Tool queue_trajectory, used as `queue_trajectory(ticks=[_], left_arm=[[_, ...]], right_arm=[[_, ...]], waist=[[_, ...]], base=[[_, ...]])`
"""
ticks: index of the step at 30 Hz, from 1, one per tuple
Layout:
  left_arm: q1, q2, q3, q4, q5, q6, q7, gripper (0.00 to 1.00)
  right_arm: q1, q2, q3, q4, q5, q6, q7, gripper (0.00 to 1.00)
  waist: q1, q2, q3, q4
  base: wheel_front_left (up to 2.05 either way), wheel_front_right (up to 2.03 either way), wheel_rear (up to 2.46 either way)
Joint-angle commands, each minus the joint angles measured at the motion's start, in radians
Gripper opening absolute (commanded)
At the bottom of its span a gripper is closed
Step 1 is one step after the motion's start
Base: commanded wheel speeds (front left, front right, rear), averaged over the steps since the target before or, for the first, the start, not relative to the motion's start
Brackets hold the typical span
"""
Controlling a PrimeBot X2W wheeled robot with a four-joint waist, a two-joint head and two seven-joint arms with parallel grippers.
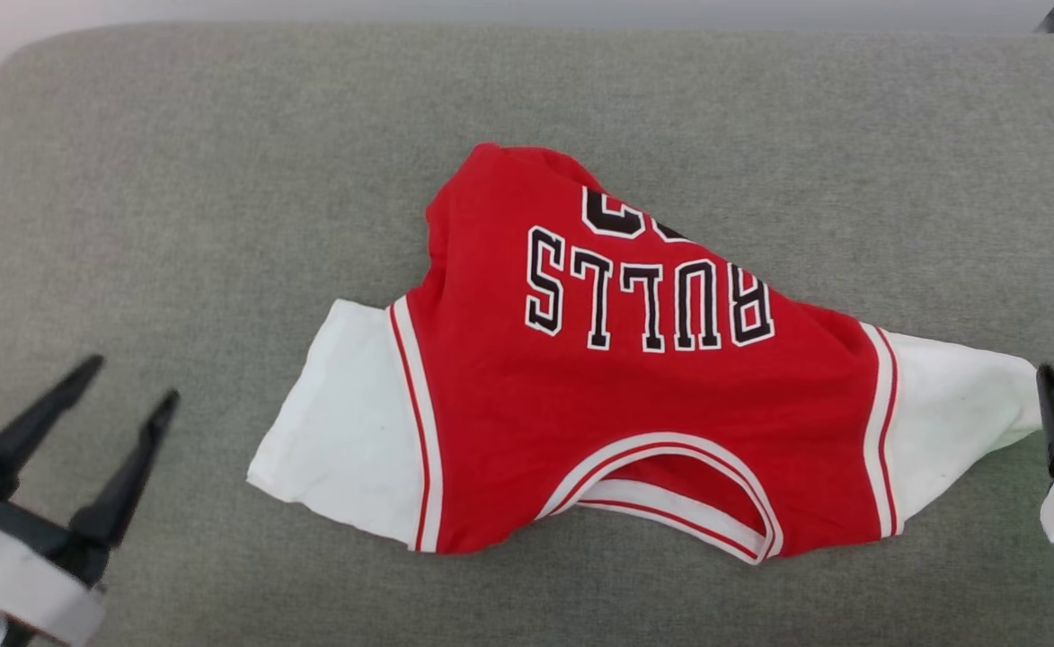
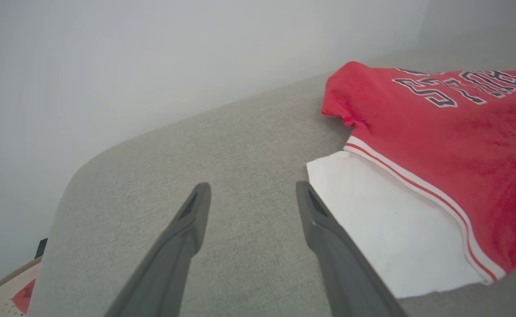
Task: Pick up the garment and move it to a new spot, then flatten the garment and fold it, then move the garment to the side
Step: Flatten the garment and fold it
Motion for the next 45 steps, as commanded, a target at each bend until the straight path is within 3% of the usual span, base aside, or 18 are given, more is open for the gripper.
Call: queue_trajectory(ticks=[1, 8, 11, 13, 16, 22, 25, 32, 45], left_arm=[[-0.014, 0.07, -0.053, -0.02, -0.026, 0.001, 0.001, 1.0], [-0.119, 0.41, -0.371, -0.172, -0.135, 0.001, 0.075, 1.0], [-0.185, 0.499, -0.519, -0.264, -0.154, 0.001, 0.15, 1.0], [-0.238, 0.527, -0.612, -0.313, -0.145, 0.001, 0.206, 1.0], [-0.321, 0.525, -0.742, -0.342, -0.127, 0.001, 0.265, 1.0], [-0.513, 0.437, -0.965, -0.269, -0.123, 0.001, 0.29, 1.0], [-0.599, 0.392, -1.029, -0.196, -0.124, 0.001, 0.27, 1.0], [-0.585, 0.336, -1.058, -0.093, -0.108, 0.001, 0.272, 1.0], [-0.488, 0.403, -1.07, -0.193, -0.107, -0.003, 0.38, 1.0]], right_arm=[[-0.012, 0.003, 0.0, -0.019, 0.02, -0.001, -0.019, 1.0], [-0.039, 0.005, 0.097, -0.082, 0.091, -0.001, -0.059, 1.0], [-0.046, 0.005, 0.161, -0.08, 0.114, -0.001, -0.066, 1.0], [-0.048, 0.005, 0.197, -0.074, 0.118, -0.001, -0.07, 1.0], [-0.046, 0.006, 0.237, -0.069, 0.117, -0.001, -0.077, 1.0], [-0.022, 0.005, 0.274, -0.082, 0.107, -0.001, -0.088, 1.0], [-0.014, 0.006, 0.278, -0.094, 0.108, -0.001, -0.091, 1.0], [-0.004, 0.006, 0.292, -0.114, 0.104, -0.001, -0.084, 1.0], [-0.017, 0.006, 0.291, -0.13, 0.105, -0.001, -0.061, 1.0]], waist=[[0.0, -0.0001, -0.01, -0.007], [0.0, -0.0001, -0.023, -0.05], [0.0, -0.0001, -0.019, -0.074], [0.0, -0.0001, -0.012, -0.091], [0.0, -0.0001, 0.002, -0.114], [0.0, -0.0001, 0.035, -0.148], [0.0, -0.0001, 0.051, -0.16], [0.0, -0.0001, 0.071, -0.19], [0.0, -0.0001, 0.079, -0.19]], base=[[0.0, 0.0, 0.0], [0.0, 0.0, 0.0], [0.0, 0.0, 0.0], [0.0, 0.0, 0.0], [0.0, 0.0, 0.0], [0.0, 0.0, 0.0], [0.0, 0.0, 0.0], [0.0, 0.0, 0.0], [0.0, 0.0, 0.0]])
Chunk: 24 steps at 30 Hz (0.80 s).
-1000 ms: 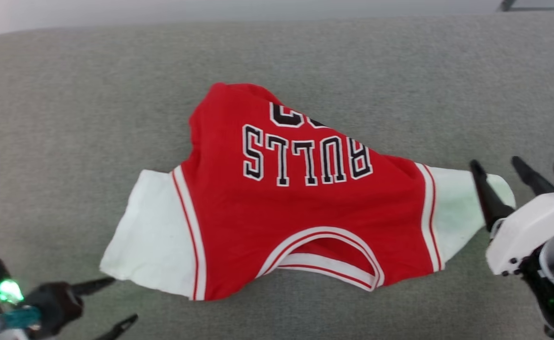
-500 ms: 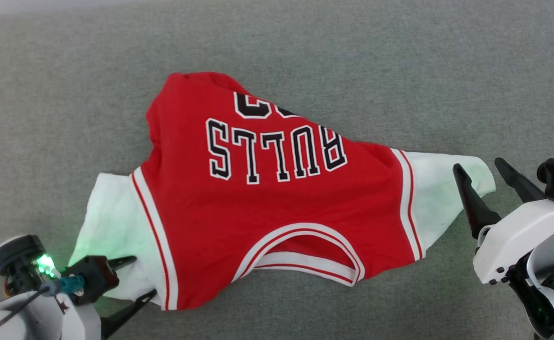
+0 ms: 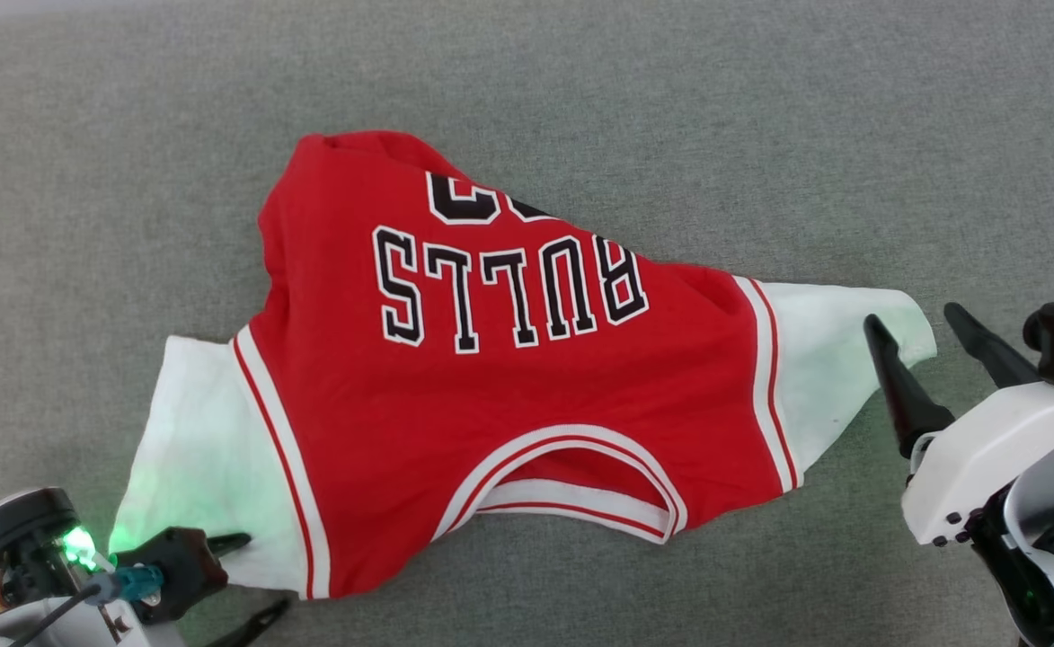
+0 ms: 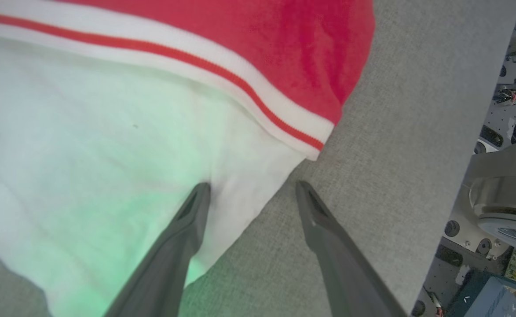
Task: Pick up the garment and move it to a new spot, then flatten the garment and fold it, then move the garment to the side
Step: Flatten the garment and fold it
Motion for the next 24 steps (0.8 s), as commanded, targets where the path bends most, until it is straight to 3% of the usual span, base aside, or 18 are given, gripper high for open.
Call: queue_trajectory(ticks=[1, 4, 5, 7, 8, 11, 17, 21, 24], left_arm=[[0.043, -0.011, -0.035, 0.019, -0.002, -0.006, 0.026, 1.0], [0.013, -0.031, -0.033, 0.056, 0.003, -0.005, 0.002, 1.0], [0.001, -0.041, -0.032, 0.069, 0.005, -0.004, -0.009, 0.86], [-0.01, -0.059, -0.029, 0.094, 0.001, -0.002, -0.026, 0.09], [-0.009, -0.066, -0.03, 0.099, -0.005, -0.002, -0.032, 0.0], [-0.009, -0.076, -0.032, 0.102, -0.026, -0.003, -0.047, 0.0], [-0.028, -0.073, -0.03, 0.094, -0.058, -0.003, -0.057, 0.0], [-0.031, -0.072, -0.03, 0.086, -0.069, -0.003, -0.06, 0.0], [-0.034, -0.074, -0.03, 0.083, -0.07, -0.003, -0.06, 0.0]], right_arm=[[-0.008, 0.003, 0.005, 0.002, 0.003, -0.001, 0.003, 1.0], [-0.015, 0.003, 0.018, 0.006, -0.002, -0.001, 0.01, 1.0], [-0.014, 0.003, 0.025, 0.006, -0.005, -0.001, 0.015, 1.0], [-0.018, 0.003, 0.053, 0.004, -0.016, -0.001, 0.031, 1.0], [-0.019, 0.003, 0.067, 0.003, -0.02, -0.001, 0.045, 1.0], [-0.025, -0.027, 0.134, -0.004, -0.039, -0.001, 0.101, 1.0], [-0.027, -0.189, 0.257, -0.039, 0.02, -0.001, 0.263, 1.0], [-0.043, -0.283, 0.285, -0.07, 0.061, -0.001, 0.373, 1.0], [-0.042, -0.31, 0.289, -0.074, 0.075, -0.001, 0.416, 1.0]], waist=[[0.0, 0.0, 0.001, 0.001], [0.0, 0.0, 0.006, 0.003], [0.0, 0.0, 0.008, 0.003], [0.0, 0.0, 0.01, 0.003], [0.0, 0.0, 0.011, 0.003], [0.0, 0.0, 0.013, 0.002], [0.0, 0.0, 0.021, 0.007], [0.0, 0.0, 0.029, 0.014], [0.0, 0.0, 0.033, 0.02]], base=[[0.0, 0.0, 0.0], [0.0, 0.0, 0.0], [0.0, 0.0, 0.0], [0.0, 0.0, 0.0], [0.0, 0.0, 0.0], [0.0, 0.0, 0.0], [0.0, 0.0, 0.0], [0.0, 0.0, 0.0], [0.0, 0.0, 0.0]])
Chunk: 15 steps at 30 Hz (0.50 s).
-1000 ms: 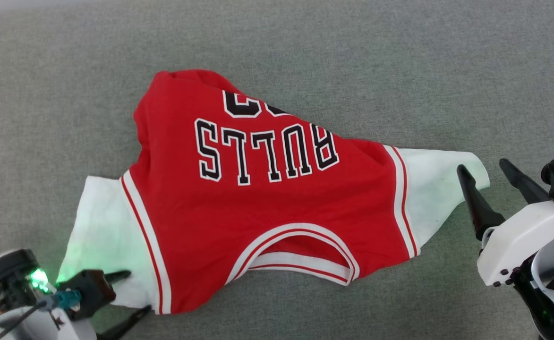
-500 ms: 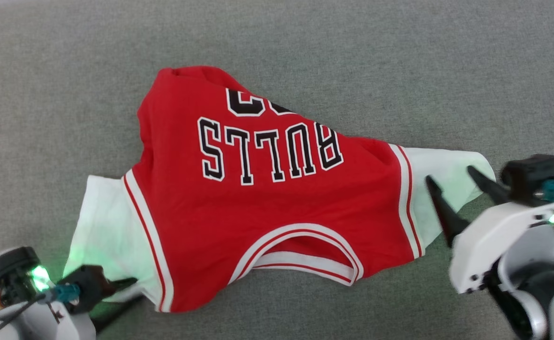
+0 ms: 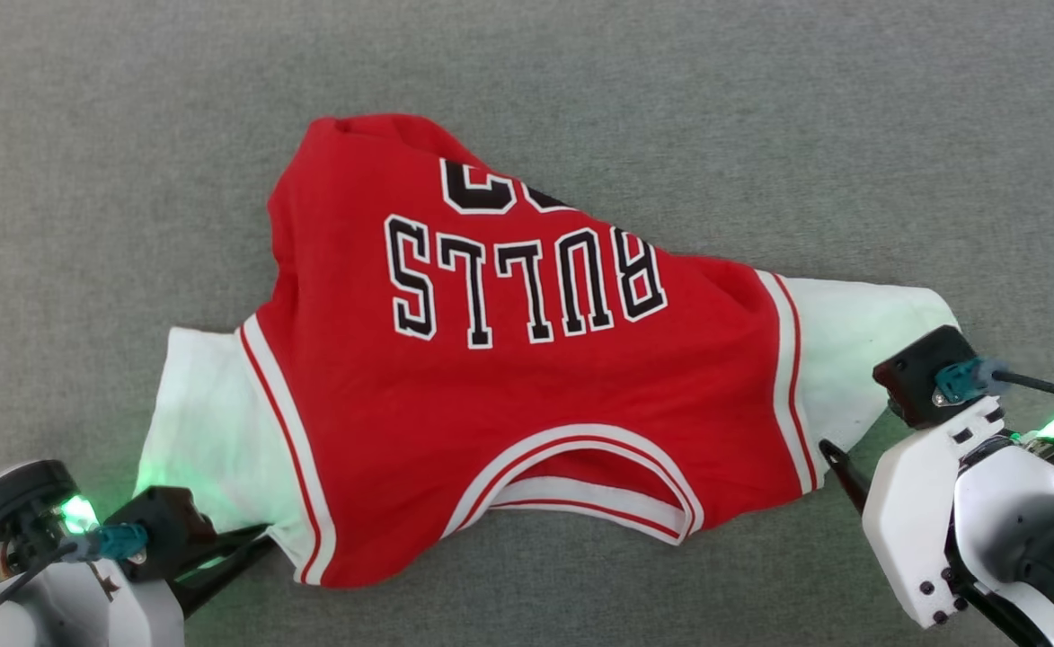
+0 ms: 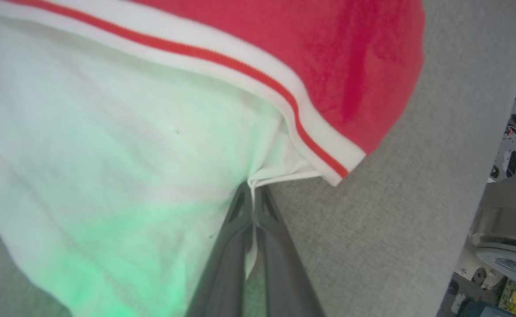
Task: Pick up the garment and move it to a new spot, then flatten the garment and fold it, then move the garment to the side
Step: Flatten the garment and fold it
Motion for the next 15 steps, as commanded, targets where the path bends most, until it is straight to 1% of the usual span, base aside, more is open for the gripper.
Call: queue_trajectory(ticks=[1, 4, 6, 12, 13, 14, 15], left_arm=[[0.015, -0.032, -0.023, 0.008, -0.005, 0.001, 0.01, 0.0], [0.01, -0.034, -0.023, 0.004, -0.004, 0.001, 0.008, 0.0], [0.007, -0.035, -0.023, 0.002, -0.002, 0.001, 0.008, 0.0], [-0.003, -0.037, -0.024, 0.004, -0.013, 0.002, -0.007, 0.0], [-0.008, -0.037, -0.024, 0.006, -0.019, 0.002, -0.013, 0.0], [-0.014, -0.039, -0.023, 0.008, -0.029, 0.002, -0.02, 0.0], [-0.018, -0.042, -0.022, 0.009, -0.04, 0.002, -0.026, 0.0]], right_arm=[[-0.012, -0.01, 0.006, -0.005, 0.01, -0.001, 0.016, 1.0], [-0.022, -0.019, -0.003, 0.007, 0.003, -0.001, 0.035, 1.0], [-0.028, -0.02, -0.001, 0.024, -0.003, -0.001, 0.027, 1.0], [-0.026, 0.015, 0.015, 0.109, -0.02, -0.001, -0.007, 1.0], [-0.028, 0.021, 0.017, 0.124, -0.025, -0.001, -0.017, 0.76], [-0.03, 0.025, 0.016, 0.139, -0.028, -0.001, -0.028, 0.44], [-0.028, 0.029, 0.019, 0.154, -0.03, -0.001, -0.036, 0.2]], waist=[[0.0, -0.0001, 0.005, 0.007], [0.0, -0.0001, 0.014, 0.016], [0.0, -0.0001, 0.022, 0.022], [0.0, -0.0001, 0.043, 0.034], [0.0, -0.0001, 0.046, 0.035], [0.0, -0.0001, 0.048, 0.037], [0.0, -0.0001, 0.048, 0.038]], base=[[0.0, 0.0, 0.0], [0.0, 0.0, 0.0], [0.0, 0.0, 0.0], [0.0, 0.0, 0.0], [0.0, 0.0, 0.0], [0.0, 0.0, 0.0], [0.0, 0.0, 0.0]])
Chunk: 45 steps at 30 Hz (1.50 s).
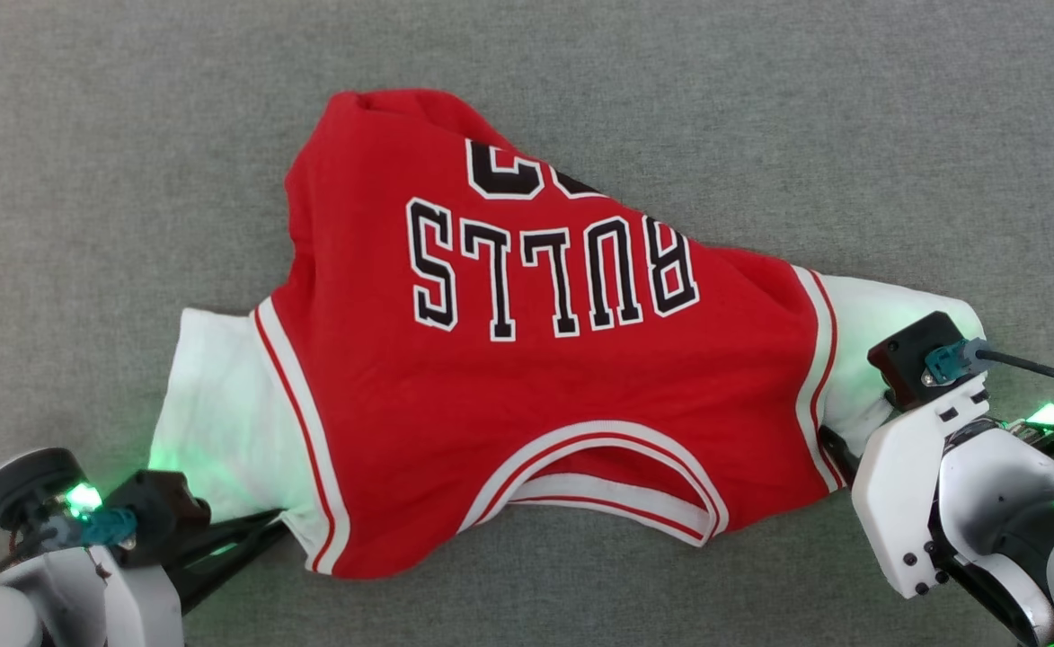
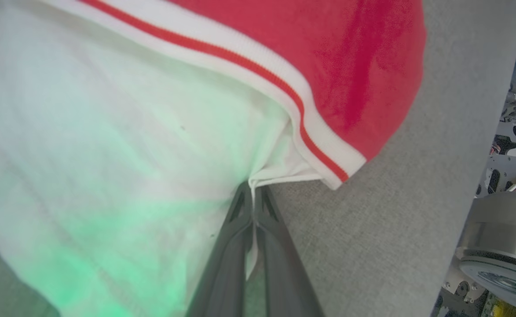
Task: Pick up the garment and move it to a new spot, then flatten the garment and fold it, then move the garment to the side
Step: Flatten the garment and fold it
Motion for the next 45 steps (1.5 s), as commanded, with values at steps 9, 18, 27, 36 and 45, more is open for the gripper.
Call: queue_trajectory(ticks=[9, 18, 27, 36, 45], left_arm=[[-0.034, -0.041, -0.011, -0.017, -0.224, 0.003, -0.092, 0.0], [-0.204, -0.001, 0.017, -0.105, -0.554, 0.002, -0.223, 0.0], [-0.381, -0.103, 0.155, 0.078, -0.805, 0.002, -0.193, 0.0], [-0.662, -0.287, 0.395, 0.441, -0.901, 0.002, -0.078, 0.0], [-0.926, -0.386, 0.565, 0.617, -0.844, 0.003, -0.107, 0.0]], right_arm=[[0.008, 0.032, -0.06, 0.016, 0.033, -0.001, -0.079, 0.0], [-0.07, 0.153, -0.257, -0.102, 0.071, -0.001, -0.12, 0.0], [-0.378, 0.288, -0.435, 0.1, 0.065, -0.001, -0.242, 0.0], [-0.874, 0.285, -0.529, 0.574, 0.181, -0.001, -0.578, 0.0], [-1.288, 0.282, -0.562, 0.917, 0.115, -0.002, -0.926, 0.0]], waist=[[0.0, -0.0001, -0.052, 0.012], [0.0, -0.0001, -0.1, 0.042], [0.0, -0.0001, -0.053, 0.053], [0.0, -0.0001, -0.003, 0.046], [0.0, -0.0001, -0.04, 0.047]], base=[[0.0, 0.0, 0.0], [0.0, 0.0, 0.0], [0.0, 0.0, 0.0], [0.0, 0.0, 0.0], [0.0, 0.0, 0.0]])
